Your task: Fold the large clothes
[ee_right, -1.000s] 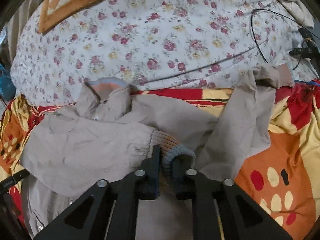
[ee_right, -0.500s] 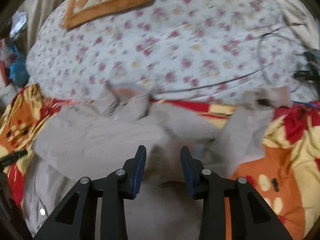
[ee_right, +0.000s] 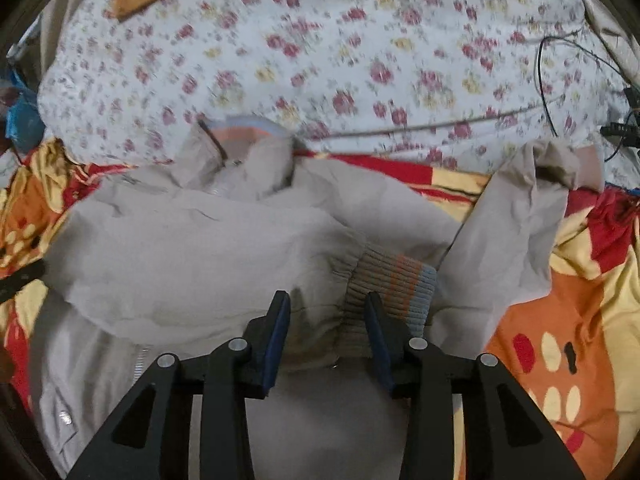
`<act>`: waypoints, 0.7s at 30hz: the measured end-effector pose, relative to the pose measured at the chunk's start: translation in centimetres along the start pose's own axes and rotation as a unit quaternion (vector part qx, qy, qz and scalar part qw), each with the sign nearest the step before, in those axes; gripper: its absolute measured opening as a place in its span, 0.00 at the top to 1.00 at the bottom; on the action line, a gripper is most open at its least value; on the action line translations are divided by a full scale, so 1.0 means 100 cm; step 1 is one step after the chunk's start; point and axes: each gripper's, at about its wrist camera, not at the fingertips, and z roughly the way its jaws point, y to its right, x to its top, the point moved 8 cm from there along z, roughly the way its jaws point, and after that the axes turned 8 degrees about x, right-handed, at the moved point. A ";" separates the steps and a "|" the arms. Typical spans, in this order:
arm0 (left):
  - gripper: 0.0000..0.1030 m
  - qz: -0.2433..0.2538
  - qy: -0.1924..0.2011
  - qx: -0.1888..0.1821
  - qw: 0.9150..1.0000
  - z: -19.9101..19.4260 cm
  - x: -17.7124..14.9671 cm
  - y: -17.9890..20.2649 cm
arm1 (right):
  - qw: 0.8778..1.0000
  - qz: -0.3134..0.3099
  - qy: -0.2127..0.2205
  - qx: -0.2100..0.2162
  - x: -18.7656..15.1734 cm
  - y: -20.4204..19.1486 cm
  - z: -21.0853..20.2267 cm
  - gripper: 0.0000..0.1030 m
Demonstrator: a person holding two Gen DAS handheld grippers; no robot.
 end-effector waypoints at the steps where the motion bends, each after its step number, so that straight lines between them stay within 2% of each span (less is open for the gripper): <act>1: 0.34 0.000 0.001 0.000 1.000 0.001 0.001 0.002 | 1.000 0.002 0.004 0.005 0.002 -0.002 -0.001 0.56; 5: 0.34 0.013 -0.003 0.010 1.000 0.009 0.002 0.008 | 1.000 0.008 0.007 0.013 0.008 -0.010 0.008 0.55; 9: 0.34 0.025 -0.018 0.023 0.999 0.025 -0.003 0.008 | 1.000 0.017 0.009 0.002 0.013 -0.008 0.022 0.55; 12: 0.32 0.023 -0.031 0.025 0.999 0.037 -0.008 0.006 | 0.999 0.038 -0.010 -0.015 0.008 0.006 0.037 0.56; 15: 0.26 0.019 -0.040 0.025 0.999 0.047 -0.012 0.004 | 0.999 0.033 -0.029 -0.024 0.001 0.012 0.046 0.56; 18: 0.25 0.013 -0.040 0.022 0.999 0.047 -0.015 0.003 | 0.999 0.015 -0.031 -0.030 -0.002 0.011 0.039 0.56; 21: 0.26 0.013 -0.037 0.024 0.999 0.040 -0.015 0.002 | 0.999 0.017 -0.018 -0.019 -0.002 0.010 0.022 0.55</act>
